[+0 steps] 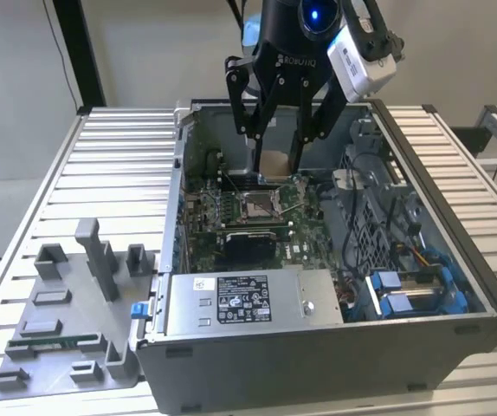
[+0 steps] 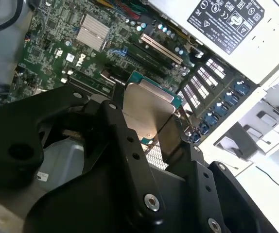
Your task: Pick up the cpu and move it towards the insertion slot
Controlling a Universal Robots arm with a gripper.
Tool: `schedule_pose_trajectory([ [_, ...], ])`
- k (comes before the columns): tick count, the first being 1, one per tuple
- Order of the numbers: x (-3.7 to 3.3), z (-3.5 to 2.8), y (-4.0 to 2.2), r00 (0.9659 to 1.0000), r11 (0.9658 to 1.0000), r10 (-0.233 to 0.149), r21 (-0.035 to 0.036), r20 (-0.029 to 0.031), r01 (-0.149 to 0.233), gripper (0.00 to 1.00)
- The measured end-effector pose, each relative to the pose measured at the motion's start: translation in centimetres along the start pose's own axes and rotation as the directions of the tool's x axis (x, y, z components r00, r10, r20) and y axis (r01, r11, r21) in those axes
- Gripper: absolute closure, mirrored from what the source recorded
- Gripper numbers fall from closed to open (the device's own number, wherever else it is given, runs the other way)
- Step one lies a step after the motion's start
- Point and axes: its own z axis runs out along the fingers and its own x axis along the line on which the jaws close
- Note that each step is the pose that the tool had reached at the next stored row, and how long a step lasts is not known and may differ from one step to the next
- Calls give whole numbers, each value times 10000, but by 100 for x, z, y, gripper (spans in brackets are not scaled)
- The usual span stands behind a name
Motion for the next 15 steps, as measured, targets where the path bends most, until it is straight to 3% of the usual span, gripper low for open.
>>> schedule_pose_trajectory([
  [4, -2, 3, 59, 10000, 10000, -1, -1, 3, 1, 100],
  [9, -4, 15, 270, 10000, 10000, -2, 4, 52, 2, 100],
  [15, -7, 42, 502, 9998, 10000, -5, 44, 199, 4, 100],
])
